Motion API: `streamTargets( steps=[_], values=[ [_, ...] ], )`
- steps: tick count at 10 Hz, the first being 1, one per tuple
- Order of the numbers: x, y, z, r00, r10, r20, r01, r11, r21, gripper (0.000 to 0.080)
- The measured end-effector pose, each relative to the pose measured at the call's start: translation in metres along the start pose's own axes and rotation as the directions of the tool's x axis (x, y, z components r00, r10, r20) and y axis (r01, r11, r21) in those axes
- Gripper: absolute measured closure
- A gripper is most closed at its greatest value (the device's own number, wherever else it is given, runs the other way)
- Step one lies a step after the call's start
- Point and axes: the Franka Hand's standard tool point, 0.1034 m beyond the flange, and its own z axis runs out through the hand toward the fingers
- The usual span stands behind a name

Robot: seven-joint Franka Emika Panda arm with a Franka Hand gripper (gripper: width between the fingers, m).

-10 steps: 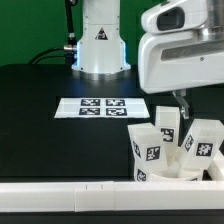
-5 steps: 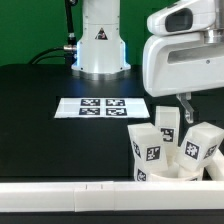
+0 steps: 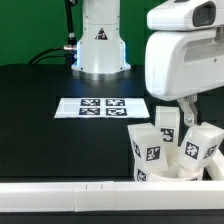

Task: Assemble stool

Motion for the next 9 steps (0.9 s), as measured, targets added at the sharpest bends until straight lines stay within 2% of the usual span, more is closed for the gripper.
streamTargets(
  steps=[2, 4, 7, 8, 9],
  values=[
    [0.006, 0.014, 0.005, 0.999, 0.034, 0.027, -0.034, 0.999, 0.007, 0.0151],
    [0.003, 0.015, 0.023, 0.999, 0.037, 0.023, -0.037, 0.999, 0.006, 0.0151],
    [0.004, 0.014, 0.026, 0.998, 0.065, 0.019, -0.065, 0.998, 0.004, 0.0173],
    [0.004, 0.014, 0.026, 0.997, 0.069, 0.019, -0.069, 0.998, 0.005, 0.0345],
    [0.004, 0.014, 0.026, 0.992, 0.125, 0.018, -0.125, 0.992, 0.005, 0.0345]
  ],
)
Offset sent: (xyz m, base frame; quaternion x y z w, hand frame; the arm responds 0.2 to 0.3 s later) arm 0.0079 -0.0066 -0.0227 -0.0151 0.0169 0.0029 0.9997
